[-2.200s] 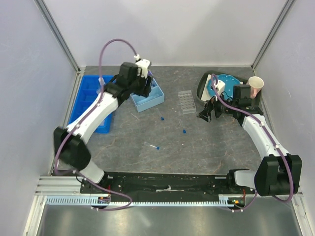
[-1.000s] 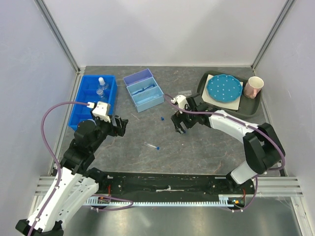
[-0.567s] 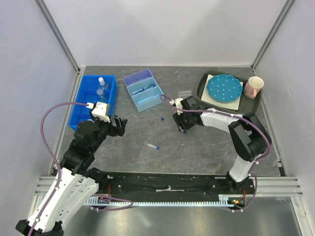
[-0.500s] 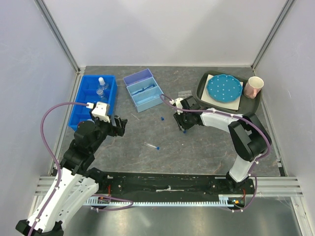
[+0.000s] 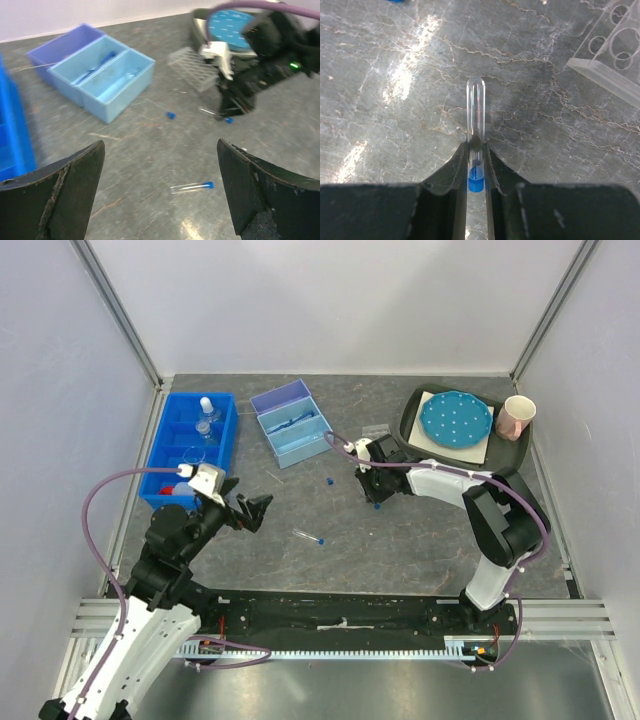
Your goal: Organize the chemistry lab equipment
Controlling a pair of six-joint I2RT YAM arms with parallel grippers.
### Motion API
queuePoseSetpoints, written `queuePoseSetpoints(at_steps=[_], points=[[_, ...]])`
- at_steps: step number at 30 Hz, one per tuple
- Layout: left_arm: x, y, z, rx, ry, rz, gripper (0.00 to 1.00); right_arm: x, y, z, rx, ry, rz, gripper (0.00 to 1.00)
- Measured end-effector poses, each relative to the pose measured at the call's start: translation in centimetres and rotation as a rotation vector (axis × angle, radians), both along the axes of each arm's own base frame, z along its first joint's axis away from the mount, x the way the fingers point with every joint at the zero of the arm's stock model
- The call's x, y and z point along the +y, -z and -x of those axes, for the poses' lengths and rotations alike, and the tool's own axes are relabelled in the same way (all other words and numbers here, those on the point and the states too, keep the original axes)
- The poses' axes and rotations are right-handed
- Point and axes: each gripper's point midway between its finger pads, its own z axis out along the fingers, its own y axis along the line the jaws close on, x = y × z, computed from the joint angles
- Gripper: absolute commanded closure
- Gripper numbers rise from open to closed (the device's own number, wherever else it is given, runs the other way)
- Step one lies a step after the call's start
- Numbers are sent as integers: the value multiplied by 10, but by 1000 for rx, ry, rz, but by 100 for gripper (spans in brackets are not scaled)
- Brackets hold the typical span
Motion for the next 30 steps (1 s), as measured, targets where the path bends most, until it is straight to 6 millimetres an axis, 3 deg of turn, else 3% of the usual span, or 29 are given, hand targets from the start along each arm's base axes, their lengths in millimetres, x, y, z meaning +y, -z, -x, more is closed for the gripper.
queuePoseSetpoints(at_steps=[4,10,14,16,19,22,26,30], points=[[-33,7,17,-68,219,44,4,5,-8,8,3,-66,-33,81],[-70,18,37,-35,457,96,4,30,-81,47,-72,-316,-252,80],[-86,31,30,182,452,253,9,40,-124,76,-142,-479,-375,80],[-98,46,24,374,428,387,12,42,-136,90,-158,-544,-411,79],[-111,74,24,607,380,553,15,47,-142,104,-154,-609,-440,79],[-129,99,36,801,341,665,17,50,-140,116,-125,-652,-454,79],[-154,93,42,877,354,729,21,53,-140,125,-112,-690,-468,79],[-175,79,36,882,369,764,31,56,-141,130,-109,-716,-477,79]])
